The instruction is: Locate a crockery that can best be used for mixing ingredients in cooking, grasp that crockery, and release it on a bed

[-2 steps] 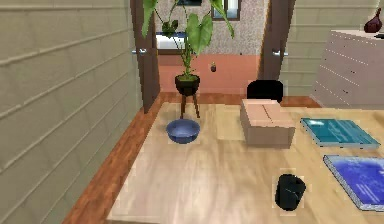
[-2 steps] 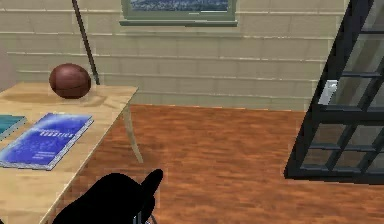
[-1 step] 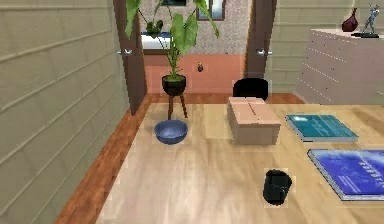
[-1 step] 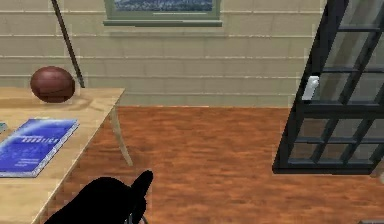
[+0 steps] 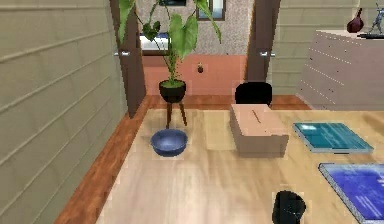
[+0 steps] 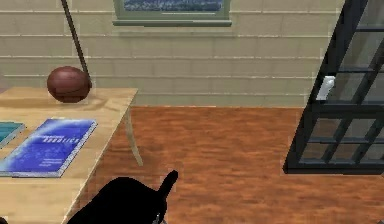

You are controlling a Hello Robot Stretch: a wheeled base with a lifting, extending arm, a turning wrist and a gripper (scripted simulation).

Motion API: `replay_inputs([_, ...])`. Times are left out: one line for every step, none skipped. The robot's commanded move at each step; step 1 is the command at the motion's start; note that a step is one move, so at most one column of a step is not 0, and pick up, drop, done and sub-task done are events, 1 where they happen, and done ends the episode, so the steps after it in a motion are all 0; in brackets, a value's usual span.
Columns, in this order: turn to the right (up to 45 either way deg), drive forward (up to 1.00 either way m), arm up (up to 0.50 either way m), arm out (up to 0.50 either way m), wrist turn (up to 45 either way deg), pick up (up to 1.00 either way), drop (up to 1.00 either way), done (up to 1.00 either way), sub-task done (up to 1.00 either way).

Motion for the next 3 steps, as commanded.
replay_inputs([-45.0,0.00,0.00,0.00,0.0,0.00,0.00,0.00,0.00])
replay_inputs([-45.0,0.00,0.00,0.00,0.0,0.00,0.00,0.00,0.00])
replay_inputs([0.0,0.00,0.50,0.00,0.0,0.00,0.00,0.00,0.00])
